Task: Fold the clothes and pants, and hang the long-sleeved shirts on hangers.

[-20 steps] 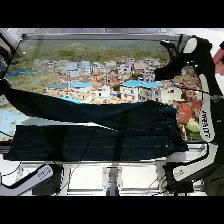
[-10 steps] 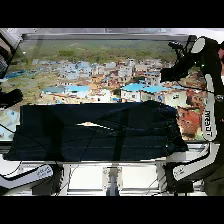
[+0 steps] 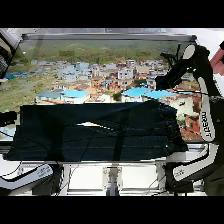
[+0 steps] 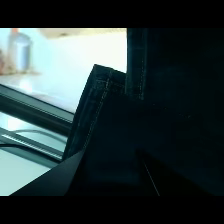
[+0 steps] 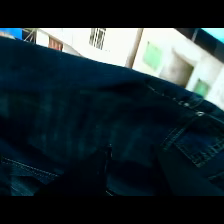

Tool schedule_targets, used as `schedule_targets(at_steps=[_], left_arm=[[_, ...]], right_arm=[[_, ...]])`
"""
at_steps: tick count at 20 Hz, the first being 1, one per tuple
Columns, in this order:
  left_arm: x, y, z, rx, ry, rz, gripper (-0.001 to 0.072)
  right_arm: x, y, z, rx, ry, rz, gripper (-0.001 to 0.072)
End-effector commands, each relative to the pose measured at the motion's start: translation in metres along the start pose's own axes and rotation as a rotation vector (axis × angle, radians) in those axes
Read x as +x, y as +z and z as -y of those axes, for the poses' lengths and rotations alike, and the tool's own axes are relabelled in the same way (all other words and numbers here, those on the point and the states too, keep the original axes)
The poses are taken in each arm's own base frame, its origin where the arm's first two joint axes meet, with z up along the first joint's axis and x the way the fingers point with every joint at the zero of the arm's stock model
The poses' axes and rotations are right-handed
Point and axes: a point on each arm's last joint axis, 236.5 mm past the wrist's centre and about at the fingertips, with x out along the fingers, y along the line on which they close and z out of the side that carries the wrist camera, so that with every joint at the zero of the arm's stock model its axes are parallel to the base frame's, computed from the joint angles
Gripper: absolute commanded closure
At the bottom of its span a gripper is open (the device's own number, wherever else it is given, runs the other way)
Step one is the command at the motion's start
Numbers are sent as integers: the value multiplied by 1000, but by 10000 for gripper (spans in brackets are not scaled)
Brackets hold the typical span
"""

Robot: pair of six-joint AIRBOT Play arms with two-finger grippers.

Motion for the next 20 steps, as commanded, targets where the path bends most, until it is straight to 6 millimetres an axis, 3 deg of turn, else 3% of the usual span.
schedule_targets(at_steps=[1, 3, 4, 8, 9, 10, 15, 20], left_arm=[[13, 8, 10, -21, -95, 73, 363], [20, 13, 15, 5, -123, 95, 362], [25, 13, 16, 10, -128, 88, 362], [49, 13, 20, 11, -147, 47, 342], [54, 14, 20, 11, -147, 45, 342], [58, 17, 19, 10, -144, 50, 342], [75, 21, 21, 43, -151, 44, 342], [89, 21, 28, 41, -180, 29, 342]], right_arm=[[14, -1, -4, -8, 2, -8, 407], [12, -2, -3, -7, -3, -7, 437], [9, -2, -4, -9, -5, -2, 558], [-20, 5, -6, -22, -34, 98, 591], [-30, 4, -7, -27, -46, 120, 618], [-38, 2, -7, -31, -57, 135, 691], [-61, -24, -9, -27, -99, 182, 693], [-48, -65, -4, -8, -129, 134, 692]])
